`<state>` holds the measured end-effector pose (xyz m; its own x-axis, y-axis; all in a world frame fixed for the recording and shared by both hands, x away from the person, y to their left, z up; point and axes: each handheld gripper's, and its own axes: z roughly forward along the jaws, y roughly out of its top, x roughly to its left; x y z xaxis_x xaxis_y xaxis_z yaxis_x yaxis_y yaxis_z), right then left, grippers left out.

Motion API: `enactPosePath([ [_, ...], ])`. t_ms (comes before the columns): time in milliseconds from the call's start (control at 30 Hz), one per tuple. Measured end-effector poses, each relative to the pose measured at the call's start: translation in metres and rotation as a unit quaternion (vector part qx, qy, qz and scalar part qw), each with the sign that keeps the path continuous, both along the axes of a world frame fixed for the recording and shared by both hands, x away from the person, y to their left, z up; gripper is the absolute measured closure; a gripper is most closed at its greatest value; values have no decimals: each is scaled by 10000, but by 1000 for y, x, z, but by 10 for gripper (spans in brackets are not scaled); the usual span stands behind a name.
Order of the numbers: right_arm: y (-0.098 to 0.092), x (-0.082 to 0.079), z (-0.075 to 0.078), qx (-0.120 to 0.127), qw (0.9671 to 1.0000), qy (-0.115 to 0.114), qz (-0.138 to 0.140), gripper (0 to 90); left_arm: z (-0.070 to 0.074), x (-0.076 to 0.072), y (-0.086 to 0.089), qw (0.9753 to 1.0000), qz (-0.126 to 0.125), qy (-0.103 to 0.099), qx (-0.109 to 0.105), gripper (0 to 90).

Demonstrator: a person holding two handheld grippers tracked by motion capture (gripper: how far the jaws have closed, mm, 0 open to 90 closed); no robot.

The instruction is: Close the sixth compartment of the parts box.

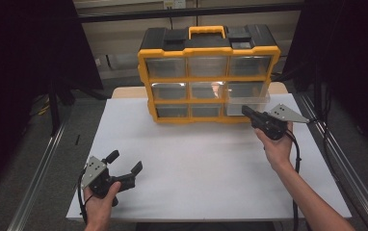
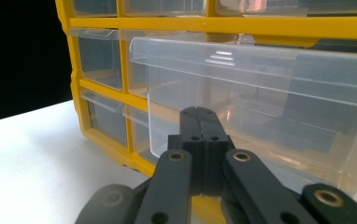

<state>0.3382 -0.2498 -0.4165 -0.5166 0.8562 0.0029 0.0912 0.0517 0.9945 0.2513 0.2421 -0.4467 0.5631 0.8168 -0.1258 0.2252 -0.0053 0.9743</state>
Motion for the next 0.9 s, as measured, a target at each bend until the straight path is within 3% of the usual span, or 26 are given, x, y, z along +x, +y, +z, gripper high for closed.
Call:
enactPosePath([
  [533,1,5,2,13,10000,23,18,900,1,0,0,10000,15,-30,-11,42],
  [600,1,7,2,-2,10000,23,-16,900,1,0,-1,9999,56,-34,-107,42],
  [667,1,8,2,9,10000,23,-19,900,1,0,2,10000,54,-26,-19,42],
  [900,2,10,1,55,10000,9,-28,900,0,1,1,10000,-11,-32,-45,42],
])
